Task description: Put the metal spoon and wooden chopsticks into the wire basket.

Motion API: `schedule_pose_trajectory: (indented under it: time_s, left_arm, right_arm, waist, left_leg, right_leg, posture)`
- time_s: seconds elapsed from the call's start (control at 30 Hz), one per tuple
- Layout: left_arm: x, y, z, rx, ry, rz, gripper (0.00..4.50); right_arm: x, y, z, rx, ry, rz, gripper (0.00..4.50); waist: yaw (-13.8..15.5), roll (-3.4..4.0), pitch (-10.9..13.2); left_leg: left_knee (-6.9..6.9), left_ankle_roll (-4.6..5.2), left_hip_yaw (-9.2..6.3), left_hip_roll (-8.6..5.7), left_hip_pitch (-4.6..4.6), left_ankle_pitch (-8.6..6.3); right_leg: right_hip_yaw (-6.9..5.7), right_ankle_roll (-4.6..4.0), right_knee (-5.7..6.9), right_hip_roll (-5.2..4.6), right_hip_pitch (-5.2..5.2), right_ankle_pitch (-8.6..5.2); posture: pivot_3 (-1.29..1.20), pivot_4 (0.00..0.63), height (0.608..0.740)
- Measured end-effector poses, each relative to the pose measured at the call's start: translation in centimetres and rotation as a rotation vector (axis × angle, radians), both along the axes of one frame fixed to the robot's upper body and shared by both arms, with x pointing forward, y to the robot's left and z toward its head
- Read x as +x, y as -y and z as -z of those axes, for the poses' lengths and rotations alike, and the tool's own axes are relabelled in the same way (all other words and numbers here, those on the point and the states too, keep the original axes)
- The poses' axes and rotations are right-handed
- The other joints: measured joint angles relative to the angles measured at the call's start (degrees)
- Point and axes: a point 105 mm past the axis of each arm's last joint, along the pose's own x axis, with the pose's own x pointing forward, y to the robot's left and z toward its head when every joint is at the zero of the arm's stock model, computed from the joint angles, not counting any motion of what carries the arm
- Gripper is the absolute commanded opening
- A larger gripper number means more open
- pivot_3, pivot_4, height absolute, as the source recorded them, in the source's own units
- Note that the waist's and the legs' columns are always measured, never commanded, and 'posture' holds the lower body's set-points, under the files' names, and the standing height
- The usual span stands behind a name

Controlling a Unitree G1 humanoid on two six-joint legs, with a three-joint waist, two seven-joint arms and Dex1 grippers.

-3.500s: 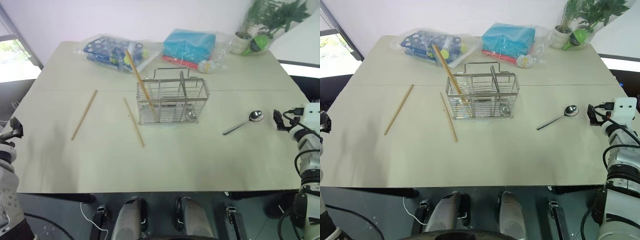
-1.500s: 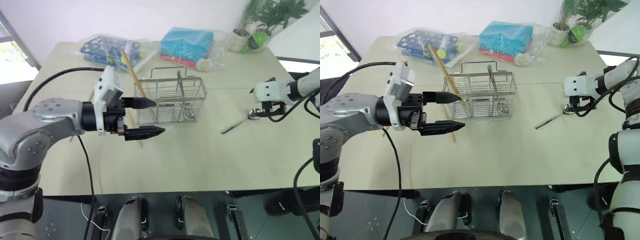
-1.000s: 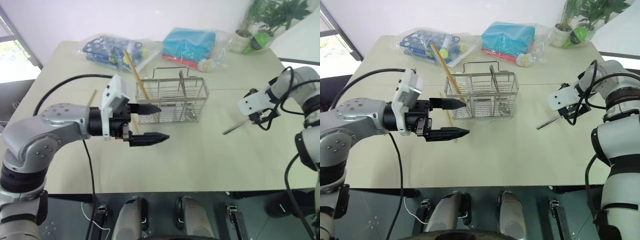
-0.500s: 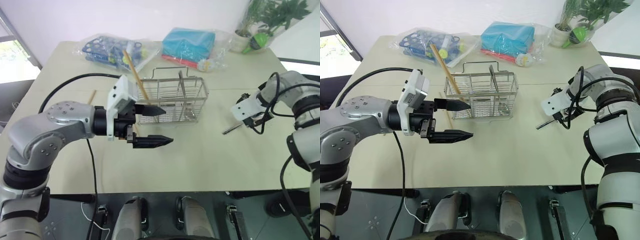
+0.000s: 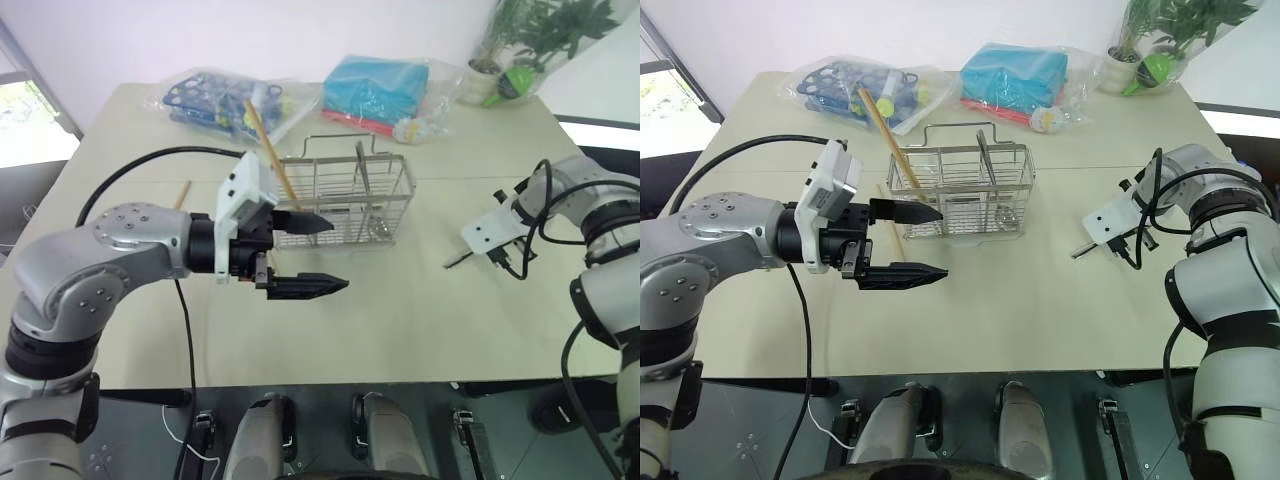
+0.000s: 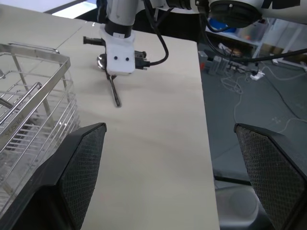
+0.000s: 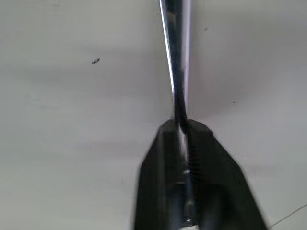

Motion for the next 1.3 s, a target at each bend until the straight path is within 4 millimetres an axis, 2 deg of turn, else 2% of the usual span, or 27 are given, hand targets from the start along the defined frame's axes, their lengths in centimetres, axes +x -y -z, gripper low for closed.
schedule_pose_trajectory:
  time_s: [0.3, 0.4, 0.57, 0.67, 0.87, 0.97, 1.0, 1.1, 1.17, 1.2, 1.3]
  left_arm:
    - [0.1, 0.0, -0.5, -0.004, 0.022, -0.009, 4.50]
    - [0.2, -0.2, -0.7, -0.012, 0.029, -0.018, 4.50]
    - [0.8, -0.9, -1.1, -0.024, 0.030, -0.053, 4.50]
    - [1.5, -1.4, -1.9, -0.042, 0.041, -0.081, 4.50]
    - [2.0, -1.8, -3.0, -0.059, 0.079, -0.089, 4.50]
    - [2.3, -1.9, -3.2, -0.064, 0.091, -0.094, 4.50]
    - [2.4, -2.0, -3.3, -0.065, 0.095, -0.096, 4.50]
    - [2.4, -1.9, -3.5, -0.063, 0.105, -0.091, 4.50]
    - [2.6, -2.0, -3.5, -0.065, 0.107, -0.094, 4.50]
    - [2.8, -2.1, -3.5, -0.068, 0.105, -0.101, 4.50]
    - [3.0, -2.1, -3.6, -0.075, 0.119, -0.111, 4.50]
  right_arm:
    - [-0.2, 0.1, 0.3, 0.058, 0.015, 0.023, 0.08]
    - [-0.5, -0.5, 0.1, 0.169, 0.000, 0.045, 0.08]
    - [-1.7, -2.1, -1.2, 0.462, -0.086, 0.076, 0.08]
    - [-2.0, -2.8, -3.3, 0.730, -0.097, 0.142, 0.08]
    - [-2.5, -3.4, -7.7, 1.037, -0.049, 0.176, 0.08]
    - [-2.6, -5.2, -12.8, 1.357, -0.074, 0.183, 0.08]
    - [-2.8, -6.1, -15.1, 1.464, -0.072, 0.147, 0.08]
    - [-3.4, -8.6, -19.8, 1.647, -0.057, 0.037, 0.08]
    - [-3.4, -10.2, -20.9, 1.726, -0.063, 0.013, 0.08]
    - [-3.1, -11.3, -20.8, 1.748, -0.080, 0.017, 0.08]
    - [-2.8, -13.3, -18.7, 1.756, -0.155, 0.066, 0.08]
  waist:
    - [0.0, 0.00, 0.0]
    - [-0.1, 0.00, 0.0]
    - [0.0, 0.00, 0.0]
    - [0.3, 0.00, 0.0]
    - [0.2, 0.00, 0.0]
    - [-0.1, 0.10, 0.0]
    - [0.0, 0.10, 0.0]
    - [0.2, 0.09, 0.0]
    - [0.3, 0.06, 0.0]
    - [0.3, 0.06, 0.0]
    - [0.8, 0.03, 0.0]
  left_leg:
    - [0.00, 0.00, -0.02, 0.00, 0.22, 0.00]
    - [-0.01, 0.00, -0.01, 0.01, 0.23, 0.00]
    - [-0.01, 0.00, -0.02, 0.01, 0.25, 0.00]
    - [0.00, 0.01, -0.04, 0.01, 0.25, 0.00]
    - [-0.01, 0.01, -0.01, 0.02, 0.28, -0.02]
    - [-0.06, 0.01, 0.01, 0.06, 0.30, -0.02]
    - [-0.07, 0.01, 0.01, 0.08, 0.30, -0.02]
    - [-0.09, 0.01, 0.00, 0.08, 0.29, -0.03]
    - [-0.07, 0.05, 0.02, 0.07, 0.30, -0.06]
    - [-0.07, 0.06, 0.03, 0.05, 0.29, -0.06]
    - [-0.05, 0.09, 0.01, 0.01, 0.21, -0.08]
  right_leg:
    - [0.00, 0.00, -0.02, 0.01, 0.24, 0.00]
    - [0.00, 0.00, -0.02, 0.01, 0.24, 0.00]
    - [0.00, 0.00, -0.03, 0.02, 0.27, 0.00]
    - [0.00, 0.01, -0.03, 0.00, 0.29, 0.00]
    - [-0.01, 0.00, -0.01, -0.05, 0.27, 0.00]
    - [0.00, -0.01, 0.04, -0.02, 0.20, 0.00]
    - [0.00, -0.03, 0.04, 0.01, 0.18, -0.01]
    - [-0.01, -0.05, 0.03, 0.02, 0.19, -0.02]
    - [-0.01, -0.04, 0.02, -0.01, 0.21, -0.02]
    - [-0.01, -0.04, 0.02, -0.04, 0.21, -0.02]
    - [-0.04, -0.03, 0.03, -0.07, 0.19, -0.02]
  posture:
    - [0.00, 0.150, 0.715]
    - [0.00, 0.150, 0.715]
    - [0.00, 0.150, 0.715]
    - [0.00, 0.150, 0.715]
    - [0.00, 0.150, 0.715]
    - [0.00, 0.150, 0.715]
    - [0.00, 0.150, 0.715]
    - [0.00, 0.150, 0.715]
    - [0.00, 0.150, 0.715]
    - [0.00, 0.150, 0.715]
    - [0.00, 0.150, 0.715]
